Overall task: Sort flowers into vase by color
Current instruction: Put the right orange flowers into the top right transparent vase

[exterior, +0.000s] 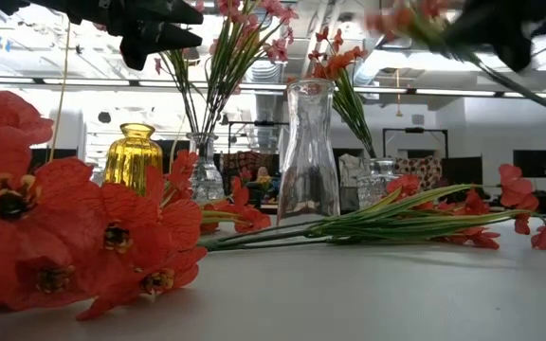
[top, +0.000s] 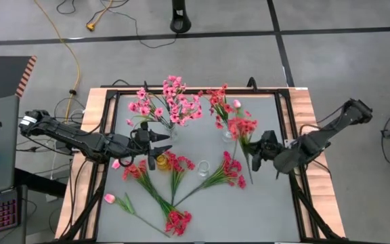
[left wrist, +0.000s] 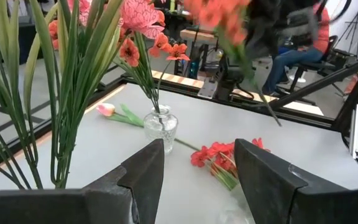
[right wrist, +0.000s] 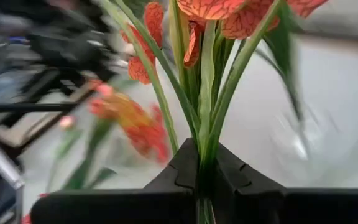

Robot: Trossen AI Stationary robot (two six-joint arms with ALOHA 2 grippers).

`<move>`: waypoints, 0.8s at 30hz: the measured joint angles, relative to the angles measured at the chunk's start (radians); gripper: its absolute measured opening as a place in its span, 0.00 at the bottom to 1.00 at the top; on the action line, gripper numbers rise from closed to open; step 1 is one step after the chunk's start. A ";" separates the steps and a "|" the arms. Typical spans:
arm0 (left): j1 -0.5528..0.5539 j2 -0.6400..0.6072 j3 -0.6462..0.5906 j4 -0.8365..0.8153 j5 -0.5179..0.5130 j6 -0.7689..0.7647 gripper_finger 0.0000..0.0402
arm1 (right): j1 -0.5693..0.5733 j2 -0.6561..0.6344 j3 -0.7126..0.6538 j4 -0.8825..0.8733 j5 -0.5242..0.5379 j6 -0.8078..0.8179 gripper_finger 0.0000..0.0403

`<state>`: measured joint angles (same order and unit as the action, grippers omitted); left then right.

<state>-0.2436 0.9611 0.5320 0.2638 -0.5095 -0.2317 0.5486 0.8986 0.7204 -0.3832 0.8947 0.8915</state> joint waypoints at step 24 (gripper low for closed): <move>0.000 0.000 0.000 0.000 -0.003 -0.001 0.46 | -0.535 -0.126 -0.134 0.691 -0.520 -1.058 0.11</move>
<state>-0.2432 0.9611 0.5320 0.2634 -0.5122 -0.2325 0.0133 0.7727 0.5862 0.3080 0.3748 -0.1666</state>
